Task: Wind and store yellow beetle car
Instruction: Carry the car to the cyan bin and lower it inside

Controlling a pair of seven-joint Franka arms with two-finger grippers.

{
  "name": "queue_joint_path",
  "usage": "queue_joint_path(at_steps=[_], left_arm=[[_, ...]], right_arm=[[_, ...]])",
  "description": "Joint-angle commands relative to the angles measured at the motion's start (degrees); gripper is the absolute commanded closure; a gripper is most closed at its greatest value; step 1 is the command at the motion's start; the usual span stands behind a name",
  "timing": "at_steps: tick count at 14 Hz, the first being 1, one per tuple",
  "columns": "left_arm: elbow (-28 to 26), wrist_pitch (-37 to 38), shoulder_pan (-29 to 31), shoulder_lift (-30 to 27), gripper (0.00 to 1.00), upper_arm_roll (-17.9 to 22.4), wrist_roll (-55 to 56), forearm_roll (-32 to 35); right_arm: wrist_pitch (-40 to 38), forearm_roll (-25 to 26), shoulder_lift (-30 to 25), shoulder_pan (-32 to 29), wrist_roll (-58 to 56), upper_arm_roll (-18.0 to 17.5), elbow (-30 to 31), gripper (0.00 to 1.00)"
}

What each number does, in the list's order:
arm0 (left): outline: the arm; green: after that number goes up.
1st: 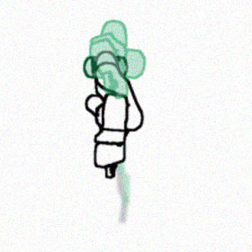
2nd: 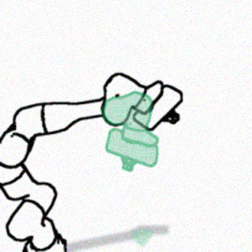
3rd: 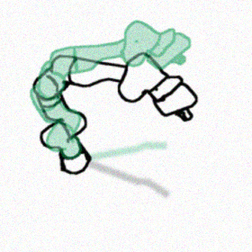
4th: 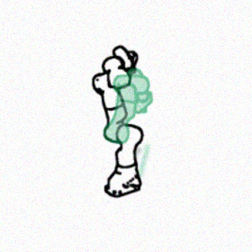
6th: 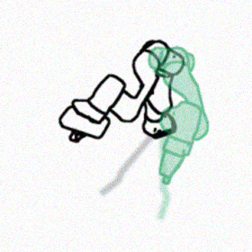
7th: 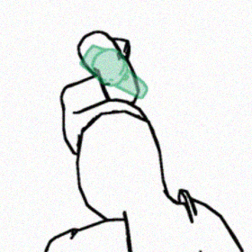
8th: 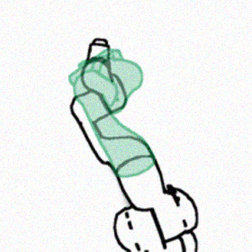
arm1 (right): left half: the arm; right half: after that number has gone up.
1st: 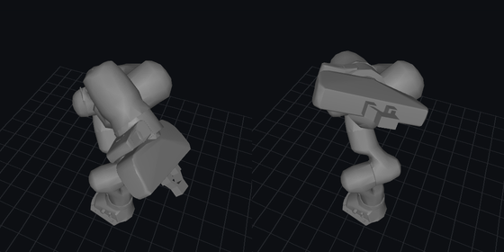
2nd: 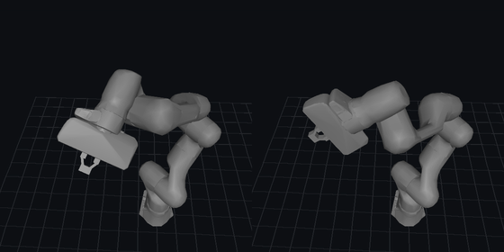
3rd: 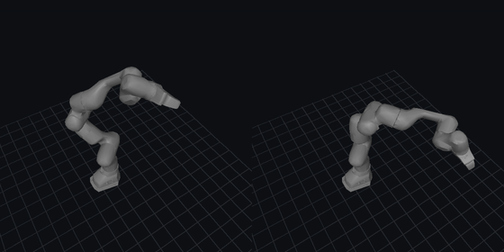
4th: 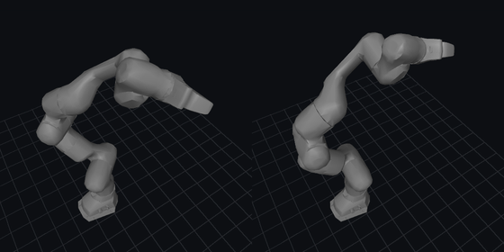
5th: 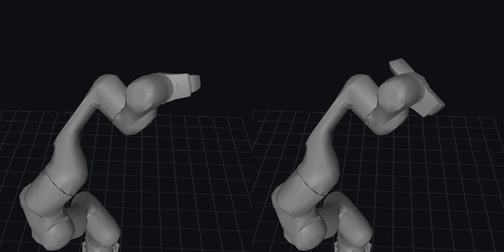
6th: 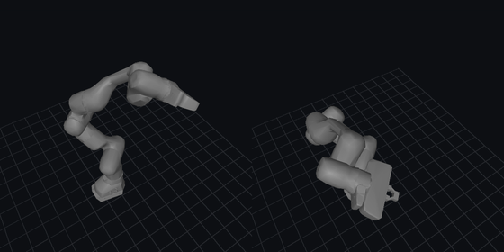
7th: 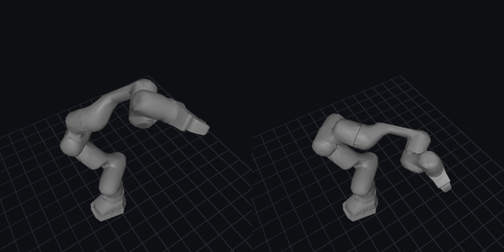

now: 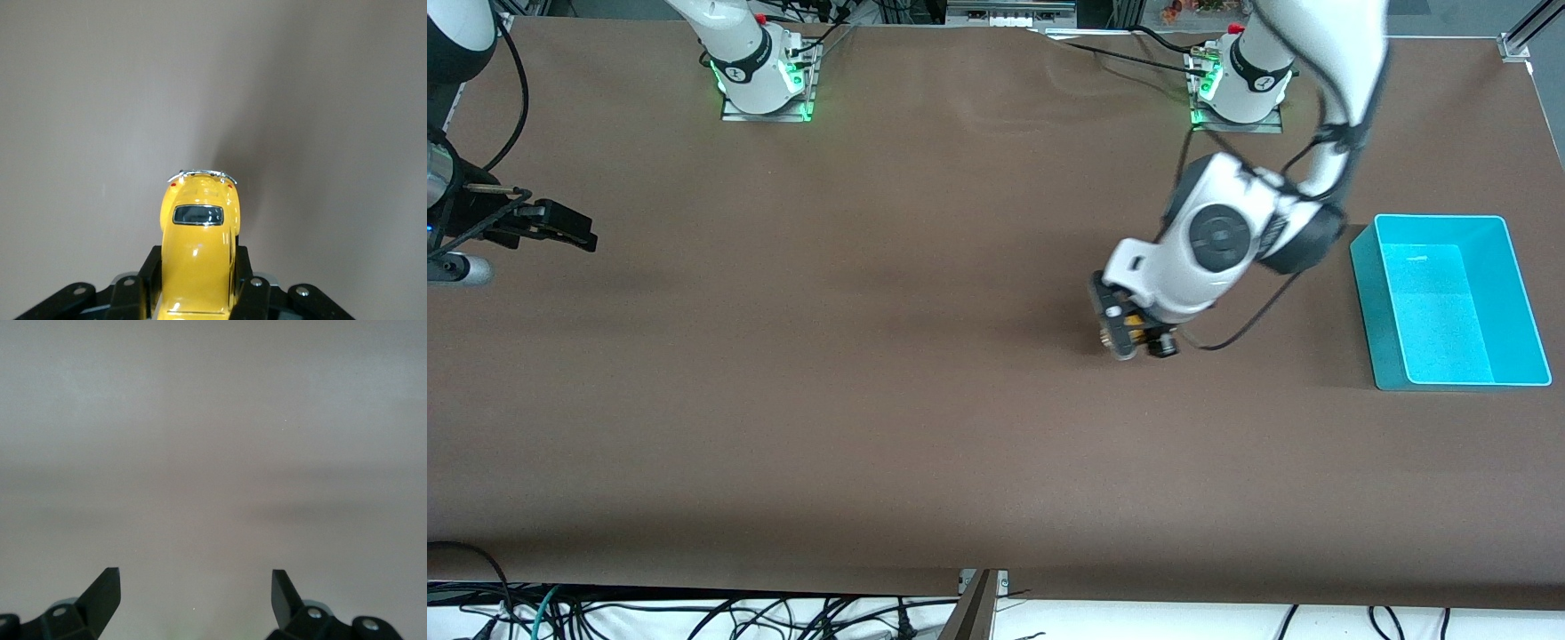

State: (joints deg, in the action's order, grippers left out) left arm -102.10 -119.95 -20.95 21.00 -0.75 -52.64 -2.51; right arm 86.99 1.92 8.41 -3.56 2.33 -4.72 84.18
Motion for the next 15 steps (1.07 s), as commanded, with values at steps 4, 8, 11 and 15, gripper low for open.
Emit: queue_joint_path(at_steps=[4, 8, 11, 15], left_arm=[[-19.52, -0.64, 14.26, -16.59, 1.00, 5.11, -31.67, -0.21], [-26.03, -1.17, 16.54, -18.62, 1.00, 18.65, -49.28, 0.49], [-25.08, -2.13, 22.07, -18.01, 1.00, 19.55, -56.77, 4.95], [-23.85, -7.39, 29.11, -12.75, 1.00, 20.17, -66.43, 6.29]], right_arm=[[-0.50, -0.78, -0.59, 0.13, 0.48, 0.06, 0.28, 0.00], [-0.50, -0.78, -0.59, 0.13, 0.48, 0.06, 0.28, 0.00], [-0.50, -0.87, -0.59, 0.13, 0.48, 0.06, 0.28, 0.00], [-0.50, -0.78, -0.59, 0.13, 0.48, 0.06, 0.28, 0.00]])
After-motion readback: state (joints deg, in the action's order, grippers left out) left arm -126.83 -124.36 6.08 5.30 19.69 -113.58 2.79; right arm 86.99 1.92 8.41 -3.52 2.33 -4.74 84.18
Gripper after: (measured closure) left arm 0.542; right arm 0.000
